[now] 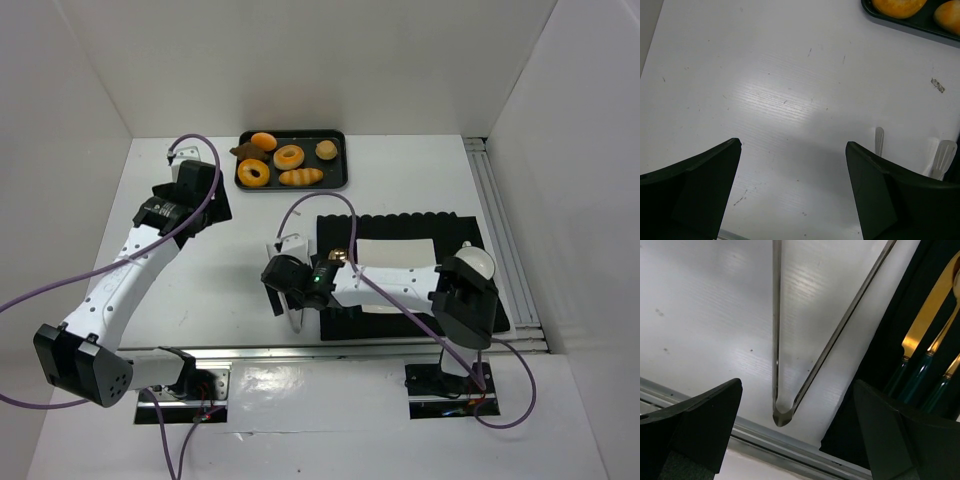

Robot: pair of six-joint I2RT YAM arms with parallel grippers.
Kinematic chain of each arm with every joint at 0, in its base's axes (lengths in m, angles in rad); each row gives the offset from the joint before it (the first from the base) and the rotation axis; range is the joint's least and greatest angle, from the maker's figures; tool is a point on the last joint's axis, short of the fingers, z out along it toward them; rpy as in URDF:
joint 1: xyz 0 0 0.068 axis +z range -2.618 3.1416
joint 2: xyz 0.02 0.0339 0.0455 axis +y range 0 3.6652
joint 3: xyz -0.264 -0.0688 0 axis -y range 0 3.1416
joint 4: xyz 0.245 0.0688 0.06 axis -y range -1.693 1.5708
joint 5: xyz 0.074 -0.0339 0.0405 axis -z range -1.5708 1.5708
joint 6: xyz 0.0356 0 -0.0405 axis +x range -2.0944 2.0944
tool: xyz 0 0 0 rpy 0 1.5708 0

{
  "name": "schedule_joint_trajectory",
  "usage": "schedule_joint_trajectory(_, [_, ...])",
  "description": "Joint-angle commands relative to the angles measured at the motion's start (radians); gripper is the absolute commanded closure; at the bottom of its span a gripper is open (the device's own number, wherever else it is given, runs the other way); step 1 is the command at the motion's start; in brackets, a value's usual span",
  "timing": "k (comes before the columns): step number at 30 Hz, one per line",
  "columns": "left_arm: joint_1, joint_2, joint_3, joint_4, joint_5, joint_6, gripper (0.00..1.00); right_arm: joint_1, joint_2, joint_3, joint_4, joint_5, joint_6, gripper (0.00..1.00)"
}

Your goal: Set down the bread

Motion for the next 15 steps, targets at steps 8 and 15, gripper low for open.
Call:
schedule_joint_trajectory(8, [0.006,0.014,0.023,0.002,-0.038,0.012,0.01,-0.025,0.133,0.015,0.140,-0.031,-0.002,0.01])
schedule_joint_trajectory(15, [0.015,-0.020,-0.015,0.011,-0.087,0.007,0.01,-0.078,0.170,-0.004,0.190,-0.053,0.011,0.01])
